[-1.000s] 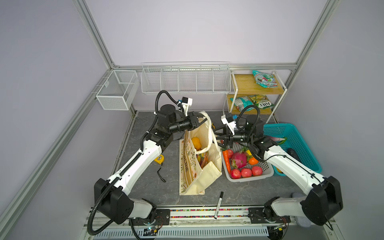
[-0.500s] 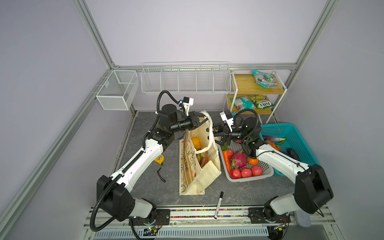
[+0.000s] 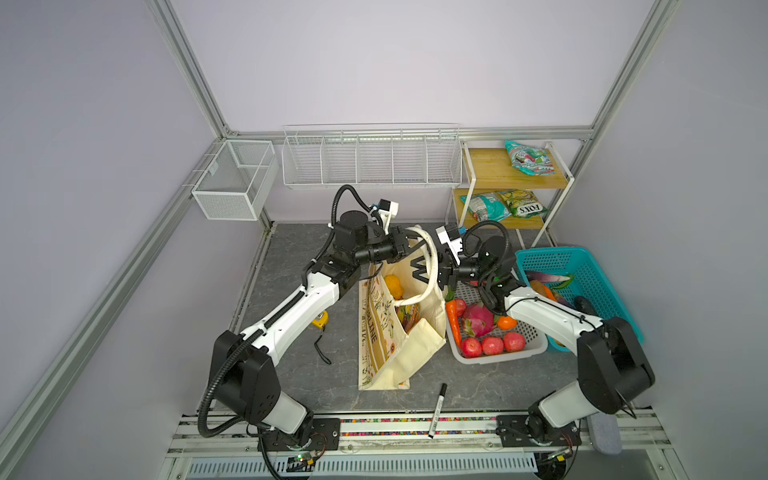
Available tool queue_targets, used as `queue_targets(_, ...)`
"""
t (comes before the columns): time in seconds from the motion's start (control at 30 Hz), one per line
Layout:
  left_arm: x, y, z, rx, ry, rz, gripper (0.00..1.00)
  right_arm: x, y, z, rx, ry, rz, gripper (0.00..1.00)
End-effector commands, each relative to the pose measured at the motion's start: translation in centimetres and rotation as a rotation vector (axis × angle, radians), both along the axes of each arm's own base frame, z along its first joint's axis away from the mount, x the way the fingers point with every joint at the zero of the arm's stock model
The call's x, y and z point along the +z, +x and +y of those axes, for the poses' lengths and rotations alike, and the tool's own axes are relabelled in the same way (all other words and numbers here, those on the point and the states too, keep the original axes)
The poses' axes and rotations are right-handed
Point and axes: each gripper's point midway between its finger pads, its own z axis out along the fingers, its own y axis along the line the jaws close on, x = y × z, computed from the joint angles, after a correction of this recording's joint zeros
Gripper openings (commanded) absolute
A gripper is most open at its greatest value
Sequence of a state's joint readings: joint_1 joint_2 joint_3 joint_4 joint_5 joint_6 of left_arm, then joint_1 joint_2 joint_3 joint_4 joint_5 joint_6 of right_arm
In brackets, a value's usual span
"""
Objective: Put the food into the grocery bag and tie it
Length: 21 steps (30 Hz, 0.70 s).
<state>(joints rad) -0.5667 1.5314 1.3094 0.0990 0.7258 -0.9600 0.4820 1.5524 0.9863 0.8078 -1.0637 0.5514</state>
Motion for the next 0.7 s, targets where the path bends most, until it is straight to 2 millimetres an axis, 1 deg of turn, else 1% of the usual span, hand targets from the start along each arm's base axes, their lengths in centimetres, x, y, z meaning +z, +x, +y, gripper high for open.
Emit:
queue_targets(0.0, 0.7, -0.1, -0.3, -0.003, 0.004, -0.005, 0.0, 2.7, -0.6, -1.0, -0.006, 0.057, -0.073, 0.52)
queue_targets(0.17, -0.9, -0.4, 0.4, 0.02, 0.085, 0.004, 0.0, 4.1, -1.4, -1.8, -0.046, -0.024, -0.143, 0.52)
queue_targets(0.23, -1.5, -0.3, 0.4, 0.024, 0.098, 0.01, 0.0, 5.0, -2.0, -1.9, -0.039, -0.02, -0.16, 0.52)
queue_targets(0.3, -1.7, -0.3, 0.0, 0.019, 0.088, 0.011, 0.0, 5.5, -2.6, -1.7, -0.027, -0.015, -0.165, 0.53)
queue_targets(0.47, -1.1, -0.2, -1.3, -0.005, 0.056, 0.006, 0.0, 5.7, -4.0, -0.5, 0.01, -0.009, -0.164, 0.53)
queue_targets(0.57, -0.8, 0.0, -1.7, -0.012, 0.043, 0.005, 0.0, 6.0, -4.5, -0.3, 0.015, -0.01, -0.173, 0.53)
queue_targets(0.67, 0.5, 0.1, -2.0, -0.018, -0.002, -0.013, 0.0, 5.5, -4.7, -0.4, 0.004, -0.046, -0.179, 0.54)
